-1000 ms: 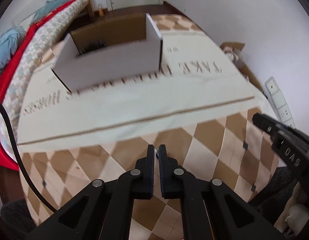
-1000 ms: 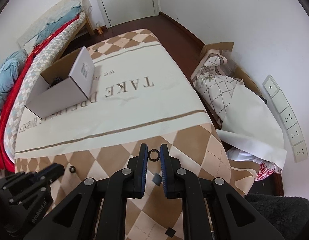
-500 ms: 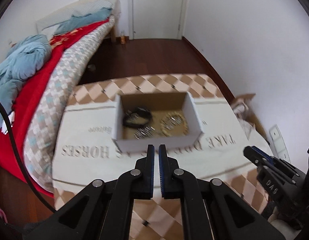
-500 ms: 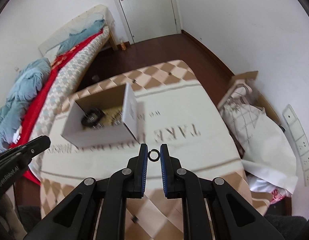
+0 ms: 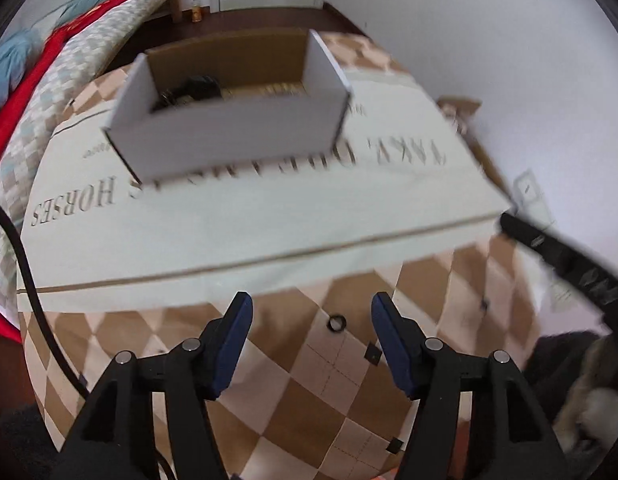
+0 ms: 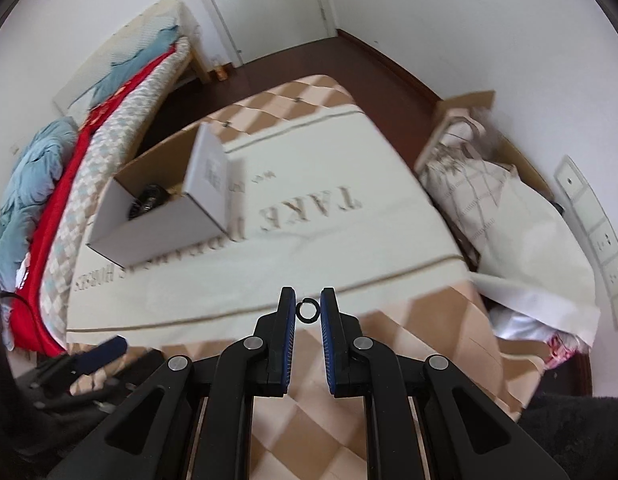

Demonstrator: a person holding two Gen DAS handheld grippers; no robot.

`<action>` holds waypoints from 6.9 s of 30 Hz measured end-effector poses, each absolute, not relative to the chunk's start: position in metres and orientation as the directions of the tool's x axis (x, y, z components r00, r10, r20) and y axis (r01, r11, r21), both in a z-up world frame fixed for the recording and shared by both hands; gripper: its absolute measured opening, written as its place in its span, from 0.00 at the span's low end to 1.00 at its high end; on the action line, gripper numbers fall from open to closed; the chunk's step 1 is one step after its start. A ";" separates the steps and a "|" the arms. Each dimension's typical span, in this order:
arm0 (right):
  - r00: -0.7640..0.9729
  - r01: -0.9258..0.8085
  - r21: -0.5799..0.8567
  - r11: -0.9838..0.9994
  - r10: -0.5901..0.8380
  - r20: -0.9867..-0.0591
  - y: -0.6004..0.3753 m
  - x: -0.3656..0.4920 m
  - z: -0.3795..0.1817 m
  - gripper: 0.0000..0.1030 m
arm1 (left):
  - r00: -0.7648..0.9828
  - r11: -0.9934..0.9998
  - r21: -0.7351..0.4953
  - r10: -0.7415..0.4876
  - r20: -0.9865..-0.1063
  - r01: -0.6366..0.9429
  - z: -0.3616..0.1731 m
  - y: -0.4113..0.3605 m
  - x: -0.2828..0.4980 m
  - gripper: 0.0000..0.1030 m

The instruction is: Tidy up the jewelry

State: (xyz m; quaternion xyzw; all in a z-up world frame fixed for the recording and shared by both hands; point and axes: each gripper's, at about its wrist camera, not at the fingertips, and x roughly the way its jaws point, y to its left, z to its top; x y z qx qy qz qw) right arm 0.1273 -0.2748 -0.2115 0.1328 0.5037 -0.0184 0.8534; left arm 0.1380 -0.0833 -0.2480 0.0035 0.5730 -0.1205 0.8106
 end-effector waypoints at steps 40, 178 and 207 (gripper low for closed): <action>0.409 -0.088 0.415 0.906 0.413 -0.814 -0.171 0.280 -0.170 0.13 | 0.406 0.966 -0.255 -0.246 -0.880 0.031 -0.145 0.024 0.288 0.10; 0.550 -0.055 -0.069 0.996 -0.028 -0.835 -0.166 0.189 -0.016 1.00 | 0.565 0.997 0.024 0.063 -0.823 -0.076 -0.035 0.024 0.171 0.99; 0.556 -0.061 -0.062 0.996 -0.018 -0.831 -0.167 0.183 -0.008 1.00 | 0.574 0.997 0.030 0.062 -0.817 -0.065 -0.034 0.021 0.166 0.99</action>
